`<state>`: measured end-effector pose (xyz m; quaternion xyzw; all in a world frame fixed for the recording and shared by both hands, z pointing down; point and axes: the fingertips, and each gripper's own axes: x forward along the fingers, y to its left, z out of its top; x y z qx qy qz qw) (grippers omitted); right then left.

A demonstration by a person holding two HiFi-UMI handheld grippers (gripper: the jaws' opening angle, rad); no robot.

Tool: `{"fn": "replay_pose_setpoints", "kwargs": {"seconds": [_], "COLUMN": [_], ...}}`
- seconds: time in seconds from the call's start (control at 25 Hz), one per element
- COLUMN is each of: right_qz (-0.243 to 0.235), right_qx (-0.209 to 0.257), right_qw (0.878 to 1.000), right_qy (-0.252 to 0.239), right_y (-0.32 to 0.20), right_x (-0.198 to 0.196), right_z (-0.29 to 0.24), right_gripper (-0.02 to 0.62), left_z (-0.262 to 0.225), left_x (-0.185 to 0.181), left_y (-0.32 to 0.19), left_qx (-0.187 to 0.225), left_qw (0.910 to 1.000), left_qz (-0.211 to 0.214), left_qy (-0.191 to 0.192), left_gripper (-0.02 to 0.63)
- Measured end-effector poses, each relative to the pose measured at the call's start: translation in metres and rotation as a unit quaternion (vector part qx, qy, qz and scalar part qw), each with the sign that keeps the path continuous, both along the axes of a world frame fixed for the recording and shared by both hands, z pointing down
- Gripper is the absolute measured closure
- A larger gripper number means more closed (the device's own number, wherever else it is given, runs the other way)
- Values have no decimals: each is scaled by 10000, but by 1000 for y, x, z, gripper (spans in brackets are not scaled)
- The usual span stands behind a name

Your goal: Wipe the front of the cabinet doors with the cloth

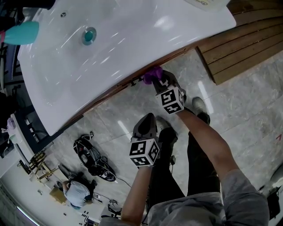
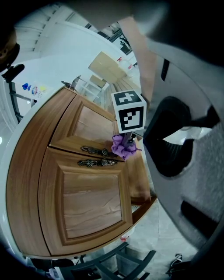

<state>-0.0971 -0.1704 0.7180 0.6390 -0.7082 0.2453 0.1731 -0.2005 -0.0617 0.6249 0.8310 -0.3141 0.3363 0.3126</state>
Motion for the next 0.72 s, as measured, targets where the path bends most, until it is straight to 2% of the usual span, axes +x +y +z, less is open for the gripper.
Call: {"fn": "replay_pose_setpoints", "kwargs": {"seconds": [0.72], "right_qz": [53], "right_qx": [49], "right_qw": [10000], "right_qy": [36], "right_y": [12], "right_x": [50], "right_z": [0], "right_gripper": [502], "left_z": [0], "left_x": [40], "left_y": [6], "left_qx": [-25], "left_qw": [10000], "left_qz": [44], "left_qy": [-73], "left_gripper": [598]}}
